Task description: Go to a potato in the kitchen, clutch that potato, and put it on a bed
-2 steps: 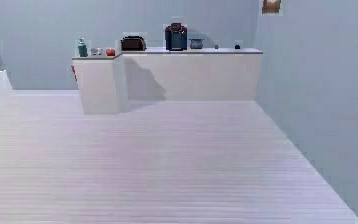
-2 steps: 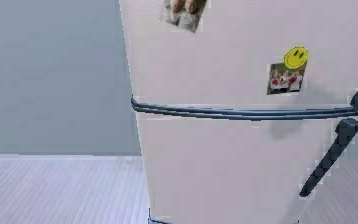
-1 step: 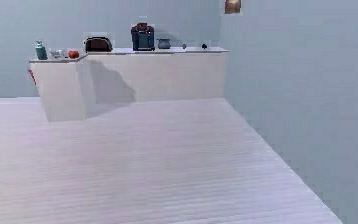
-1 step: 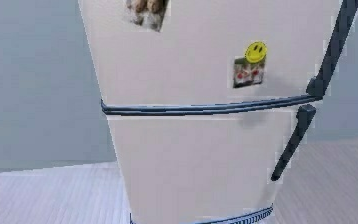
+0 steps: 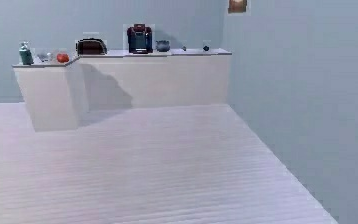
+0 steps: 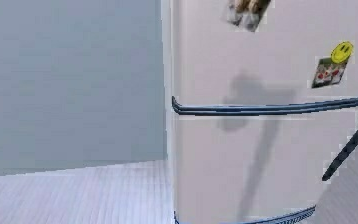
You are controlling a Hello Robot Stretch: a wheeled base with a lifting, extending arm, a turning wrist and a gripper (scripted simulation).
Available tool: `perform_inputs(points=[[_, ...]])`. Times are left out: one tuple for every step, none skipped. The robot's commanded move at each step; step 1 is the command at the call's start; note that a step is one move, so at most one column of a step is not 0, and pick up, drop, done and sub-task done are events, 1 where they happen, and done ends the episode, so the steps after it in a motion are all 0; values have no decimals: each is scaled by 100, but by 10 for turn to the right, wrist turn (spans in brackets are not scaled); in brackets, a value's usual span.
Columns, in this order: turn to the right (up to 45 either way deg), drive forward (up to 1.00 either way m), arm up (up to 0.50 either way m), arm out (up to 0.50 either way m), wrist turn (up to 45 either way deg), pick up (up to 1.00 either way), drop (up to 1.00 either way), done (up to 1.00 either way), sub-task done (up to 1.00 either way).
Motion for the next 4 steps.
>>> perform_inputs(points=[[0, 100, 0, 0, 0, 0, 0, 0, 0], [0, 100, 0, 0, 0, 0, 0, 0, 0], [0, 70, 0, 0, 0, 0, 0, 0, 0], [-450, 0, 0, 0, 0, 0, 0, 0, 0]])
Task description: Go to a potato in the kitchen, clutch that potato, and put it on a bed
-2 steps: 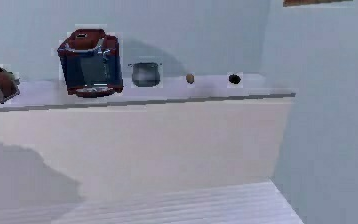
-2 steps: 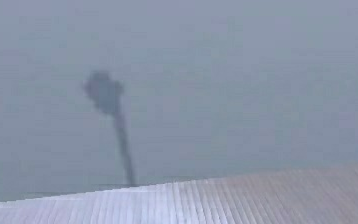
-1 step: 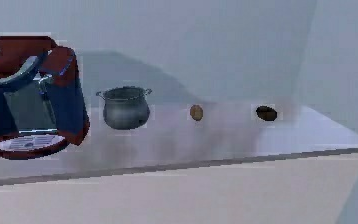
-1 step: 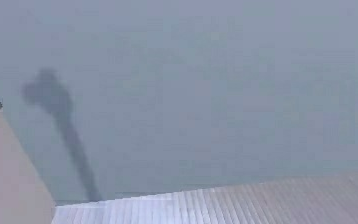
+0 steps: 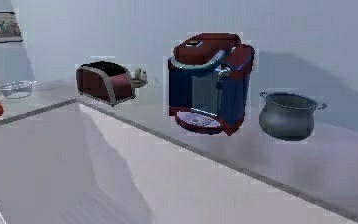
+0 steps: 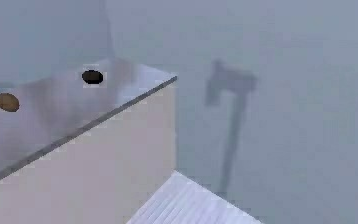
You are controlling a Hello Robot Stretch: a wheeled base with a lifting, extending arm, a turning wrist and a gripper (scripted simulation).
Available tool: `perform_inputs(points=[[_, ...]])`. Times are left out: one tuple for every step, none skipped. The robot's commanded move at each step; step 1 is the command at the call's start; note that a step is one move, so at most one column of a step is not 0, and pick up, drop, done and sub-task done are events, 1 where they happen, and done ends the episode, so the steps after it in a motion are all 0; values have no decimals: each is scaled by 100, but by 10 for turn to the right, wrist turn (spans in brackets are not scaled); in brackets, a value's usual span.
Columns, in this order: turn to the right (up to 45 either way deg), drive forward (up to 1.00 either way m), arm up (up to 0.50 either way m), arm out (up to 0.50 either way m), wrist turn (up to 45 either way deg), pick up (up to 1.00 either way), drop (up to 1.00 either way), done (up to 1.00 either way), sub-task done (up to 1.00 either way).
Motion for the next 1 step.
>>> perform_inputs(points=[[-360, 0, 0, 0, 0, 0, 0, 0, 0]])
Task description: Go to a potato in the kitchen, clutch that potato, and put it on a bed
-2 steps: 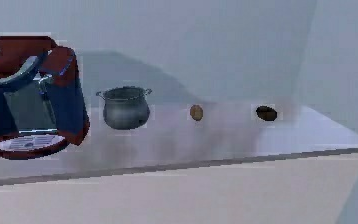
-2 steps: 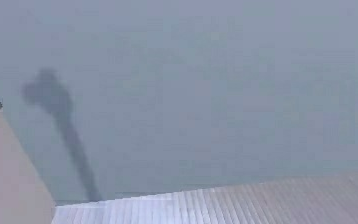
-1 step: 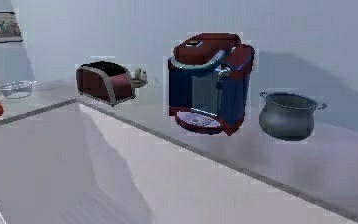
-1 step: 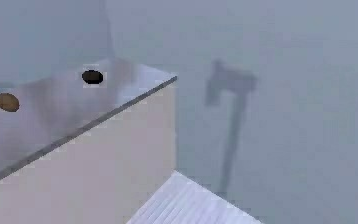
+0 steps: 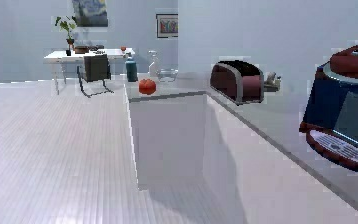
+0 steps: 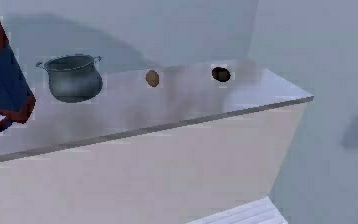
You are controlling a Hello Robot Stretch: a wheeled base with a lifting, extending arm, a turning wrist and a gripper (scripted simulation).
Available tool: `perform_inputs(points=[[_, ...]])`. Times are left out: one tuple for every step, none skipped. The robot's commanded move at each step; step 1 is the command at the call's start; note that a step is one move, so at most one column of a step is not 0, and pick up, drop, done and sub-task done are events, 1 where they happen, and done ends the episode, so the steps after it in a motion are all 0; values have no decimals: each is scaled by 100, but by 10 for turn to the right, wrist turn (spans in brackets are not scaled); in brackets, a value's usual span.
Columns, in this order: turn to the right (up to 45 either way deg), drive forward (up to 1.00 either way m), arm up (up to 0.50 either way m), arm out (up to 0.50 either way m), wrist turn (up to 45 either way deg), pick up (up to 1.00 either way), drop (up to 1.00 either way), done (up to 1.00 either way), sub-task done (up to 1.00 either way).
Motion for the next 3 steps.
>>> perform_inputs(points=[[-30, 0, 0, 0, 0, 0, 0, 0, 0], [450, 0, 0, 0, 0, 0, 0, 0, 0], [240, 0, 0, 0, 0, 0, 0, 0, 0]])
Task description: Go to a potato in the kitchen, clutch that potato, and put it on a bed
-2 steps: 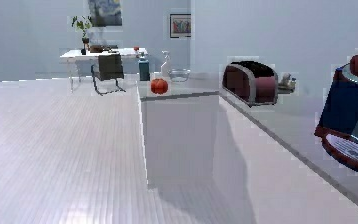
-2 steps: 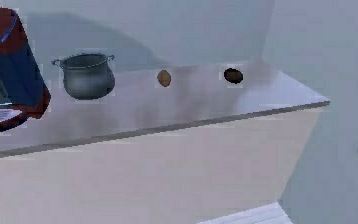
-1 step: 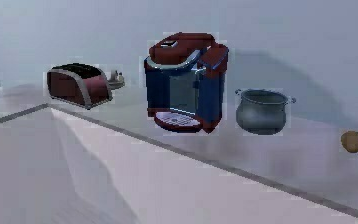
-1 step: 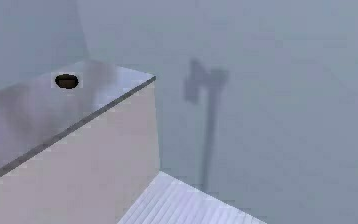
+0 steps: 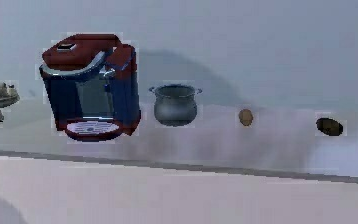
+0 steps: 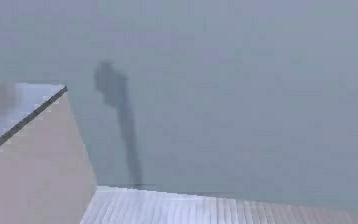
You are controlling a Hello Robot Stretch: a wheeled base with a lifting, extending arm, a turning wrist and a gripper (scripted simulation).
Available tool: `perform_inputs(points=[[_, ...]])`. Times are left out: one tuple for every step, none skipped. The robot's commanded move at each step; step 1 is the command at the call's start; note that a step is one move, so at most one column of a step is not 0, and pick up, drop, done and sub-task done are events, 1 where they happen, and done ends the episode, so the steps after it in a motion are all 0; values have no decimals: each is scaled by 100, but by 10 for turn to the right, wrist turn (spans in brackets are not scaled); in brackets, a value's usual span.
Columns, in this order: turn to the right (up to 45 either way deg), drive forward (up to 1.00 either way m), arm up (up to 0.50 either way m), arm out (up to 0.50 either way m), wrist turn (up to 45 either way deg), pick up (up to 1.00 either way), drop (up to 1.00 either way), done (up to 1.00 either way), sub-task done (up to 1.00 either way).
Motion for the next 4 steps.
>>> perform_inputs(points=[[0, 45, 0, 0, 0, 0, 0, 0, 0], [-450, 0, 0, 0, 0, 0, 0, 0, 0], [-120, 0, 0, 0, 0, 0, 0, 0, 0], [0, 0, 50, 0, 0, 0, 0, 0, 0]])
